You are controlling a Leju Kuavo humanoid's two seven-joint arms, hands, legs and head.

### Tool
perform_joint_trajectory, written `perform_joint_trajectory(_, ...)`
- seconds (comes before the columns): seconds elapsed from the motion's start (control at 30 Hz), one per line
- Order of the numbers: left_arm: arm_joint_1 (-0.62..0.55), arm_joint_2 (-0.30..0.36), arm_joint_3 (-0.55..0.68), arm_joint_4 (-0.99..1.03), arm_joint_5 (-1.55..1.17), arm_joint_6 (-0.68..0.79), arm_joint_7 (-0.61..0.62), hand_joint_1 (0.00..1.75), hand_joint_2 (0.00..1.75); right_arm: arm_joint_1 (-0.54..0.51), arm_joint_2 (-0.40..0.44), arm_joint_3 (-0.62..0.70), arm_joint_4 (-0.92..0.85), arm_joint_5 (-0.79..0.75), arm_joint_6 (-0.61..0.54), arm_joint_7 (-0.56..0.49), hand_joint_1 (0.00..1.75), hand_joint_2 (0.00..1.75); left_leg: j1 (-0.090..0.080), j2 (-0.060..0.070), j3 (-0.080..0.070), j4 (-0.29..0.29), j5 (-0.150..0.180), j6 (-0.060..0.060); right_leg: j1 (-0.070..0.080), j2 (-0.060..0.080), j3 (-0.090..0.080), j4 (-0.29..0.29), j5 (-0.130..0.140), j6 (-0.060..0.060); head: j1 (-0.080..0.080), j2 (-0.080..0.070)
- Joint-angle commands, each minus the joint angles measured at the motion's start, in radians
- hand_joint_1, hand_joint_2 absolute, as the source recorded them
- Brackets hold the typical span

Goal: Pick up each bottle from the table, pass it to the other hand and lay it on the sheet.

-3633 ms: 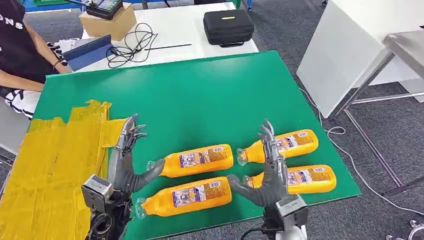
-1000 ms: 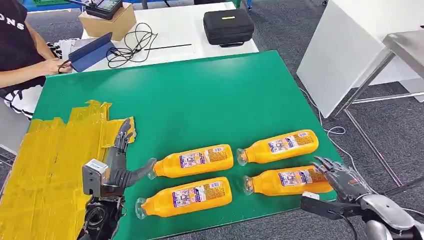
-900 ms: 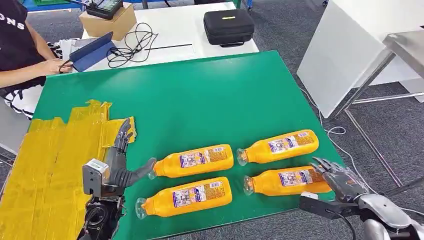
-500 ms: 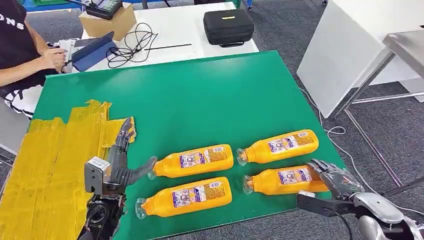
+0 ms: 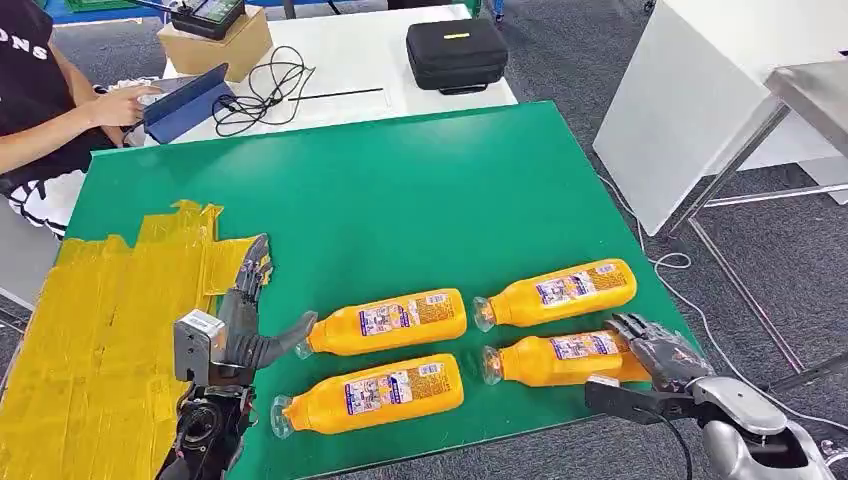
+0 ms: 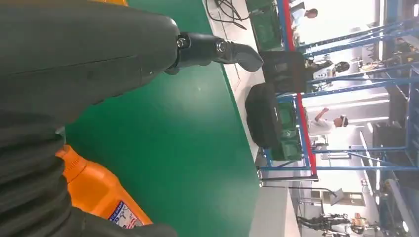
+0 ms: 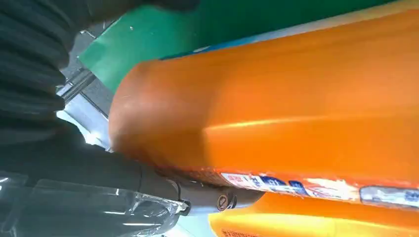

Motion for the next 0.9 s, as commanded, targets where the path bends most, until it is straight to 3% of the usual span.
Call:
perform_joint_trajectory(0.03, -0.044, 0.014, -0.012, 0.086, 0.007, 0.005, 0.001, 0.00, 1.75, -0.039, 0.004, 0.073, 0.108, -0.011, 0.011, -0.003, 1.64, 1.75, 0.001, 0.000, 0.004, -0.001, -0.001, -0.002, 0.001, -0.001, 0.005, -0.002, -0.001, -0.001, 0.000, 0.000)
perform_joint_trajectory(0.17, -0.046, 0.015, -0.016, 0.091, 0.012, 0.010, -0.002, 0.00, 1.75, -0.049, 0.001, 0.088, 0.116, -0.021, 0.008, -0.003, 1.75, 1.75, 0.001, 0.000, 0.006, -0.001, -0.001, -0.002, 0.002, -0.001, 0.007, -0.002, -0.001, -0.001, 0.000, 0.000)
perform_joint_trajectory(0.9, -0.049, 0.017, -0.029, 0.112, 0.026, 0.022, -0.006, 0.00, 1.75, -0.053, 0.002, 0.106, 0.114, -0.060, -0.043, -0.008, 1.75, 1.75, 0.002, 0.000, 0.010, -0.001, -0.003, -0.003, 0.002, -0.001, 0.010, -0.002, -0.003, -0.002, 0.000, 0.000)
